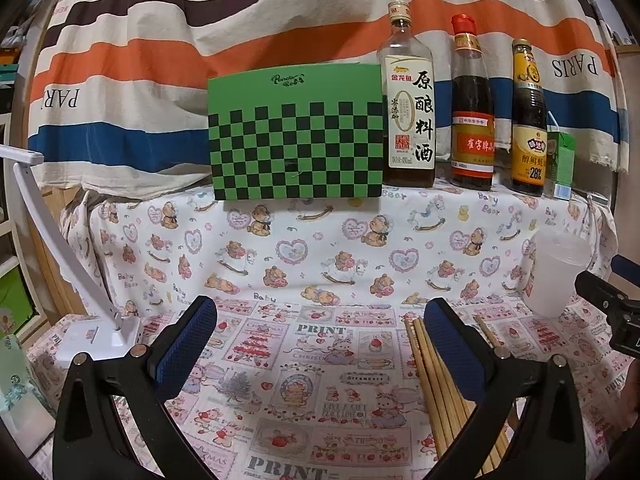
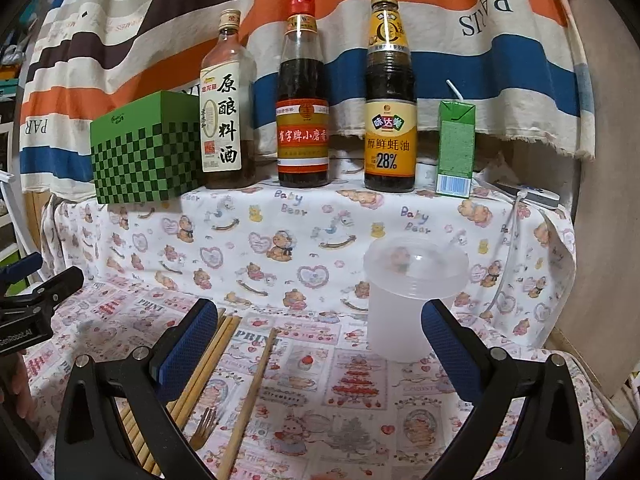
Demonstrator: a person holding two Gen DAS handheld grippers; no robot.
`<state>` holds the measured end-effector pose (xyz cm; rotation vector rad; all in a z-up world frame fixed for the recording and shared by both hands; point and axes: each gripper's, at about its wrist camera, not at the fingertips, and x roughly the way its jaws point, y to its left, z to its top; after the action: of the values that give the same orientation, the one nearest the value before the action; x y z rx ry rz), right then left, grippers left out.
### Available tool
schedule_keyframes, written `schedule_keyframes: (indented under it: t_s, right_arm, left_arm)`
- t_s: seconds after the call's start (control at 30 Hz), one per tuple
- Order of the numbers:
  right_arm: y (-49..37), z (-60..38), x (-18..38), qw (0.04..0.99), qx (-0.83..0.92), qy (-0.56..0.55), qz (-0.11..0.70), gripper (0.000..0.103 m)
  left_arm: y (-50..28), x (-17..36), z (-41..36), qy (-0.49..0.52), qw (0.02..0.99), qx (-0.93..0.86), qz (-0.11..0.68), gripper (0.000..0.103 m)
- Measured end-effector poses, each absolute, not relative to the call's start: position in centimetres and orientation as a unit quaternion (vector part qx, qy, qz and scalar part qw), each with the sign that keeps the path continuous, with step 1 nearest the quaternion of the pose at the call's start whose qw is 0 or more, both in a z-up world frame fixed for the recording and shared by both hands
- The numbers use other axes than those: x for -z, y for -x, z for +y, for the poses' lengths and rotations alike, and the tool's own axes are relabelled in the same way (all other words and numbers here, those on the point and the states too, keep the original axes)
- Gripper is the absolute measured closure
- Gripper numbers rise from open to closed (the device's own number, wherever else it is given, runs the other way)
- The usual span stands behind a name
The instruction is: Organize utensils
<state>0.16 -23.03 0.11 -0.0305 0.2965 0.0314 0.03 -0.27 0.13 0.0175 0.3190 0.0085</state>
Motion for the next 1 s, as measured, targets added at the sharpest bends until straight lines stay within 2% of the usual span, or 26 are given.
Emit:
schedule_keyframes:
  t_s: [0.63,1.0]
  right_arm:
    - [-0.27,-22.51,-0.16,0.988,0.0,0.024,0.151,0.0]
    - [0.49,-23.11,-0.38,0.991,0.009,0.014,0.133,0.0]
  left_arm:
    - [0.1,-0.3,-0.38,-0.014,0.989,-0.006,0.15,0.0]
    - [-0.17,0.15,-0.11,-0.003,0.984,-0.007,0.178,0.0]
